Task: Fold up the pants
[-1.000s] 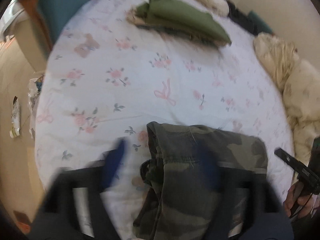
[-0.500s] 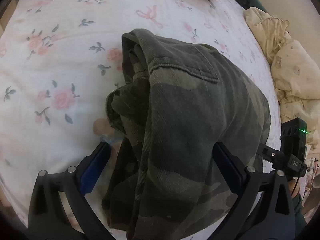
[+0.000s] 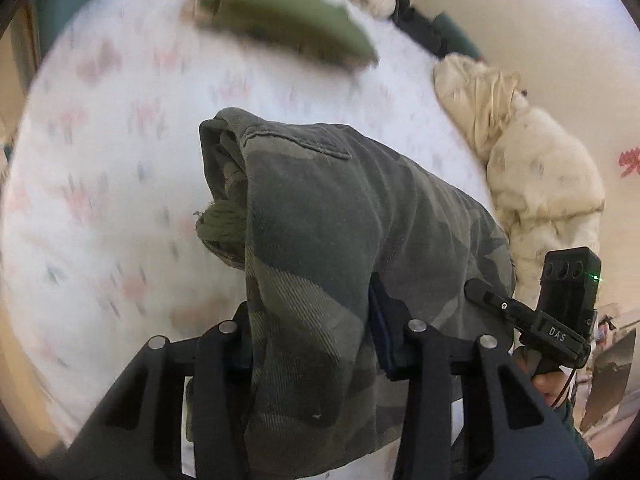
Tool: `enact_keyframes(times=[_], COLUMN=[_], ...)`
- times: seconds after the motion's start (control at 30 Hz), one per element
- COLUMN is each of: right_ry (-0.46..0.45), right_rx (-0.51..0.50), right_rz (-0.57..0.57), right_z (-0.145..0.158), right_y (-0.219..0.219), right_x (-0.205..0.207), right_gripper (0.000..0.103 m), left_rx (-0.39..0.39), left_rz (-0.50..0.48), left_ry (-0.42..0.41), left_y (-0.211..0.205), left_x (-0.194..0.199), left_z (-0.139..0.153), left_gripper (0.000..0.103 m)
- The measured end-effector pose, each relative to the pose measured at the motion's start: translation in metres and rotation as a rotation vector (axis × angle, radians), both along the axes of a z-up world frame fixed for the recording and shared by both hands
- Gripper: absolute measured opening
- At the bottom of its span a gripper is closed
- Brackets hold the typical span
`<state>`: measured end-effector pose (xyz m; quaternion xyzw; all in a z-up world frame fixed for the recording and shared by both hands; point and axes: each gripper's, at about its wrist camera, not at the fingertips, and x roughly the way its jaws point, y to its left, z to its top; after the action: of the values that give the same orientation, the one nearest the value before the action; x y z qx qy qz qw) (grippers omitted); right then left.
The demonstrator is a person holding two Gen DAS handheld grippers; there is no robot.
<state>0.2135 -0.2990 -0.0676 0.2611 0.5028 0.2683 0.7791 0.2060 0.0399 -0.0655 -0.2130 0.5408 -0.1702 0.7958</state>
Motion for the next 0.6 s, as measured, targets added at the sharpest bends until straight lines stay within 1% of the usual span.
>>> enact_keyframes(times=[0.07,0.13,0.17,0.2,0.23,0.27,0.3,0.33,0.37,0.4,0.43,0.47,0.5,0.53,0.57,0.6], right_ry=[-0.041,-0.078,-0.11,-0.128,-0.148,-0.167,-0.181,-0.19,-0.19,-0.192,-0.199,-0.215,-0.207,-0.171,-0.137,-0.121], right_rx=[-0.004,0.0,-0.014,-0.024,-0.036,-0.046,-0.058,-0.076,-0.086,-0.108,-0.136,-0.189,-0.213,-0.22,-0.232,-0.259], right_rz=[0.02,0.041,0.054,0.062,0.068,0.071,0.071,0.062,0.058,0.054,0.054,0.058,0.052,0.038,0.03,0.036], right_z=[0.019,0.038,0.052,0.061,0.072,0.08,0.086,0.092,0.094,0.095,0.095,0.094,0.089,0.079,0.068,0.057], right_y=[0.007,0.016,0.024,0.032,0.04,0.048,0.055,0.064,0.072,0.082,0.089,0.102,0.108,0.112,0.113,0.114], right_x=[0.028,0.067,0.097,0.117,0.148,0.179,0.199,0.236,0.26,0.295,0.317,0.35,0.369,0.391,0.408,0.416], right_gripper=[0.035,0.035,0.035,0.035,0.035,0.035,0.035,0.035,0.035,0.035,0.036,0.037,0.037,0.037,0.038,0.039], left_rx=[0.004,0.0,0.015,0.022,0.024,0.029,0.039,0.057,0.087,0.112,0.128,0.136,0.152,0.152,0.139,0.129], left_rz=[0.022,0.045,0.052,0.063,0.074,0.088,0.089,0.091,0.098,0.104,0.121,0.129,0.132,0.138,0.151,0.16], left_ry=[-0.033,-0.062,-0.09,-0.114,-0.124,-0.137,-0.144,-0.164,-0.199,-0.193,-0.193,-0.2,-0.188,-0.163,-0.091,-0.037], left_y=[0.008,0.017,0.023,0.029,0.032,0.038,0.043,0.046,0.049,0.05,0.053,0.055,0.058,0.06,0.066,0.071], left_x=[0.031,0.065,0.095,0.121,0.142,0.179,0.204,0.231,0.265,0.288,0.315,0.33,0.356,0.368,0.388,0.396], left_z=[0.022,0.038,0.05,0.059,0.063,0.069,0.072,0.075,0.078,0.077,0.075,0.07,0.06,0.049,0.027,0.007], left_gripper=[0.038,0.038,0.038,0.038,0.038,0.038,0.038,0.038,0.038,0.038,0.038,0.038,0.038,0.038,0.039,0.04])
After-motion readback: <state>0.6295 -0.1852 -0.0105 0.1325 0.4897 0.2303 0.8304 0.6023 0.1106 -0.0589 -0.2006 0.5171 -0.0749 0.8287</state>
